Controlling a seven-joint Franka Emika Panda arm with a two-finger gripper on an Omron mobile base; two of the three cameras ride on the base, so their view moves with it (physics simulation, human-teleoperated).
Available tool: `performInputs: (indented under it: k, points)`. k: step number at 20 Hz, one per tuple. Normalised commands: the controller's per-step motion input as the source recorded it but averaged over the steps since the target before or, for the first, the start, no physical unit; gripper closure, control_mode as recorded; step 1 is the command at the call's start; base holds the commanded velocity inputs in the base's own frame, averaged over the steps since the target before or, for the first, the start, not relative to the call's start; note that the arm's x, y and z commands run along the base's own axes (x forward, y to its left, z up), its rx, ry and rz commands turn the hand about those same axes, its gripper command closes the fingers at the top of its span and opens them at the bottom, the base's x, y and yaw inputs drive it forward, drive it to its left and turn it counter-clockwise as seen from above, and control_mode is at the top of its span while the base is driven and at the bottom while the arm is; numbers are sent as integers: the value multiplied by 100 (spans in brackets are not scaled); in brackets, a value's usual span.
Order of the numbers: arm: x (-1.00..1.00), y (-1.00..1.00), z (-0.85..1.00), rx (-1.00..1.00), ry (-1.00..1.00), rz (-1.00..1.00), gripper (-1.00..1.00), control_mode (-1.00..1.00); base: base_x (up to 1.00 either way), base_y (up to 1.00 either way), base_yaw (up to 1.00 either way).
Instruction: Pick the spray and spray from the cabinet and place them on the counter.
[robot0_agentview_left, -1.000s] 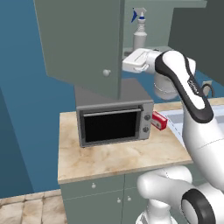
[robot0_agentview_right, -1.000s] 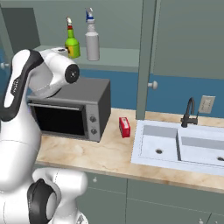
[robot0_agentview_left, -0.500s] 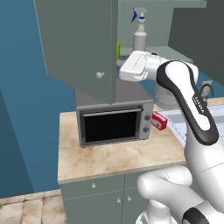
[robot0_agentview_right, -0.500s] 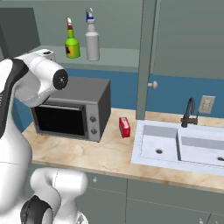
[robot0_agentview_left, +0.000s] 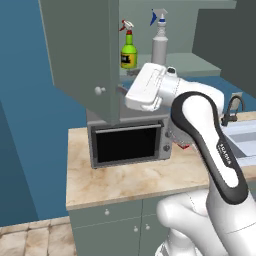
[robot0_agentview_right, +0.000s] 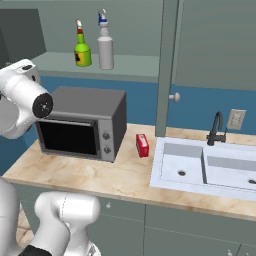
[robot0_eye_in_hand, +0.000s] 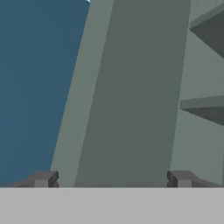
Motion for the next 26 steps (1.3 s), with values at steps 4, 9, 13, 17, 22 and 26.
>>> performInputs:
  k: [4, 9, 13, 17, 22, 26]
  points:
    - [-44, 55, -1, -2, -5, 1, -100, -100, 0, 0, 0]
    - [-32, 64, -3, -3, -1, 1, -100, -100, 0, 0, 0]
    - [-25, 74, -6, -4, 0, 2, -100, -100, 0, 0, 0]
    - [-22, 83, -13, -5, 1, 5, -100, -100, 0, 0, 0]
    - [2, 84, -20, -5, 6, 6, -100, -100, 0, 0, 0]
    - [37, 73, -34, -2, 8, 5, -100, -100, 0, 0, 0]
